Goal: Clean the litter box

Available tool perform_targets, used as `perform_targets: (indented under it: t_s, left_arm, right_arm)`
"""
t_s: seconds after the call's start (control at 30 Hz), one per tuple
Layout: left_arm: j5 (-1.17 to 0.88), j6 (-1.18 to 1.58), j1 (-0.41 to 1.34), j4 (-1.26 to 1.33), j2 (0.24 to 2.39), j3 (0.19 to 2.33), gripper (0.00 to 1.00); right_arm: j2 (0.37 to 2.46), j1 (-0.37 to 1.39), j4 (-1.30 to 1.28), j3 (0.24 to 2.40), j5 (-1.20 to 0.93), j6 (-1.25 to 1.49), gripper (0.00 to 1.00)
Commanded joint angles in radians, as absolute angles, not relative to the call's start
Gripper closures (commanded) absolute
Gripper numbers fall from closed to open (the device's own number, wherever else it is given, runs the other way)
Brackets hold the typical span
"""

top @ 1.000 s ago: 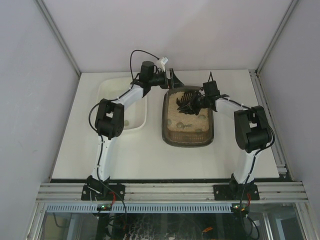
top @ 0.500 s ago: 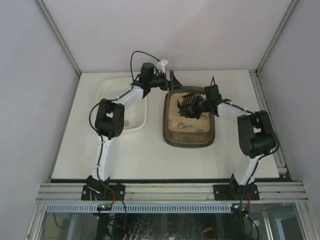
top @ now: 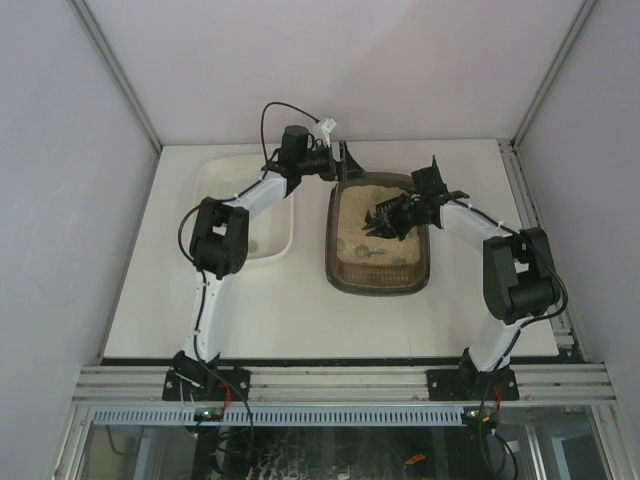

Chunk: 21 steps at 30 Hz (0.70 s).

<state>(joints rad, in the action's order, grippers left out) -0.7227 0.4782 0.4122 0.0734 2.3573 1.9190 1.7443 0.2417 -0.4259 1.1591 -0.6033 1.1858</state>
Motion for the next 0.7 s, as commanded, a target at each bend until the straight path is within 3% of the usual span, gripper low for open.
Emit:
perform_targets:
  t_s: [0.0,0.57,0.67]
  left_arm:
    - [-0.802,0.501,0.43,0.06,2.332,1.888,0.01]
    - [-0.828,0.558,0.439,0.12,2.332,1.871,0.02]
    - [-0.831,0.579,0.442,0.141,2.328,1.861,0.02]
  right_arm:
    - [1.784,0.234,-0.507,1.258,-0.545,1.16,1.0]
    - [1.968,0.246,-0.636,1.471,-0.486,1.132,1.0]
    - [1.97,0.251,-0.558,1.437,-0.515,1.152,1.0]
